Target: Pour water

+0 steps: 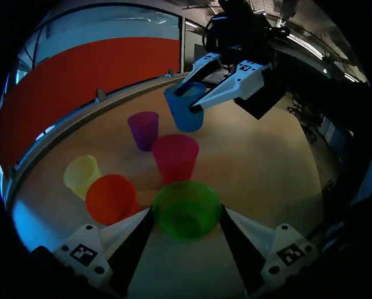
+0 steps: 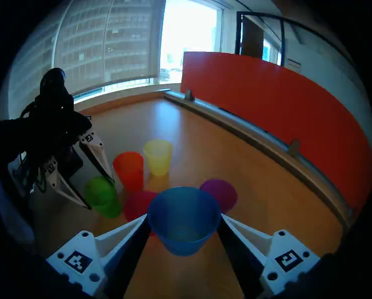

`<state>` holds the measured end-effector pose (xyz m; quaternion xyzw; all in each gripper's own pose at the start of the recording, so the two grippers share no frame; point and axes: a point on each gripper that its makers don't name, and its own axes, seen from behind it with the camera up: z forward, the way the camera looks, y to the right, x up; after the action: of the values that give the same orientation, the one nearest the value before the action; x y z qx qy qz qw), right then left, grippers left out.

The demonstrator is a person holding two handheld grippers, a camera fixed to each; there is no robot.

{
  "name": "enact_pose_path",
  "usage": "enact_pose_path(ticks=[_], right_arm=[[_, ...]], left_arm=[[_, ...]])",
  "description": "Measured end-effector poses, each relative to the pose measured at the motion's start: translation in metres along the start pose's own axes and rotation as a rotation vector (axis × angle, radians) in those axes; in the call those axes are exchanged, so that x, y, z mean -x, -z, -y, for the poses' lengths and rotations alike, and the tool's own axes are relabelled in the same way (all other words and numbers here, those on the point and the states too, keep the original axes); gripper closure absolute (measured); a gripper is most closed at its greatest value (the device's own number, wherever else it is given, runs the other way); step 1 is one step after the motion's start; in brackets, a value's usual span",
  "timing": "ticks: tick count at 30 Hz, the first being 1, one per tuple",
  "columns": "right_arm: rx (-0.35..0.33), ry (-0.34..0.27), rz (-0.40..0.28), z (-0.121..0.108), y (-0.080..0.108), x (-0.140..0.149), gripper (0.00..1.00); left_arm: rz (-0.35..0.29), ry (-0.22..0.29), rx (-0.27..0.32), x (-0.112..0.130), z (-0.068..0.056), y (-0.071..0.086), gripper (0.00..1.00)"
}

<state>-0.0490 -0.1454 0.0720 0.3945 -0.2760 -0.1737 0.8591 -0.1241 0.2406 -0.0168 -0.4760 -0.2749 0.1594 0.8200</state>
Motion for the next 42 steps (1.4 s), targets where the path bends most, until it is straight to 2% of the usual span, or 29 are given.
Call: enact_pose_path(ticks=[19, 25, 42], right_arm=[[0.005, -0.025, 0.054, -0.001, -0.016, 0.039, 0.08], [0.009, -0.037, 0.067, -0.002, -0.020, 0.050, 0.08], [0.002, -0.056, 0.072, 0.007, -0.028, 0.069, 0.08]], left_arm=[[-0.011, 0.024, 0.015, 0.004, 0.001, 0.006, 0.09], [0.000, 0.025, 0.018, 0.008, 0.001, 0.007, 0.02], [0.022, 0.029, 0.010, 0.021, -0.001, 0.014, 0.02]])
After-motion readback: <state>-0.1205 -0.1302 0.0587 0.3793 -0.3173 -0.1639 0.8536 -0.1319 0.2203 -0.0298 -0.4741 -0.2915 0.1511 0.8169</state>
